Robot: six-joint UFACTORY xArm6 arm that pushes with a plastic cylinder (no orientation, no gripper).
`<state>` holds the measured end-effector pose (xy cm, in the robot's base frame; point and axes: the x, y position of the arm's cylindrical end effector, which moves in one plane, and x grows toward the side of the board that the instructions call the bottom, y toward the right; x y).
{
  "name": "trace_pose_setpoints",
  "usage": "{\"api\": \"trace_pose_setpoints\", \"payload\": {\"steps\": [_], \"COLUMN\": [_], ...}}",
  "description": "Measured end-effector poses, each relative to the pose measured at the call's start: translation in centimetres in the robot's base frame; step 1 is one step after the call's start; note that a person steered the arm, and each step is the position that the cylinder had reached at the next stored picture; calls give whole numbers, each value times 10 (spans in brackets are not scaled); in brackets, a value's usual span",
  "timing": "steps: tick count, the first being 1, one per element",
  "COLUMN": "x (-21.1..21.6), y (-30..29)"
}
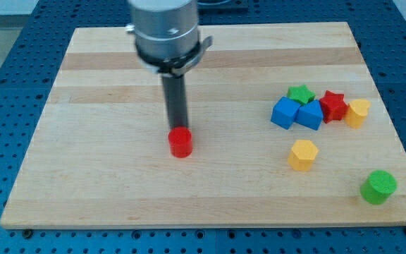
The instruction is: Move the red circle to the bottom side of the board
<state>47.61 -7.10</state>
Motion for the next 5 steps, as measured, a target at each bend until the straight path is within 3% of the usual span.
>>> {"api": "trace_pose_setpoints", "payload": {"steps": [1,3,5], "x": [31,29,18], "y": [-30,25,21]}}
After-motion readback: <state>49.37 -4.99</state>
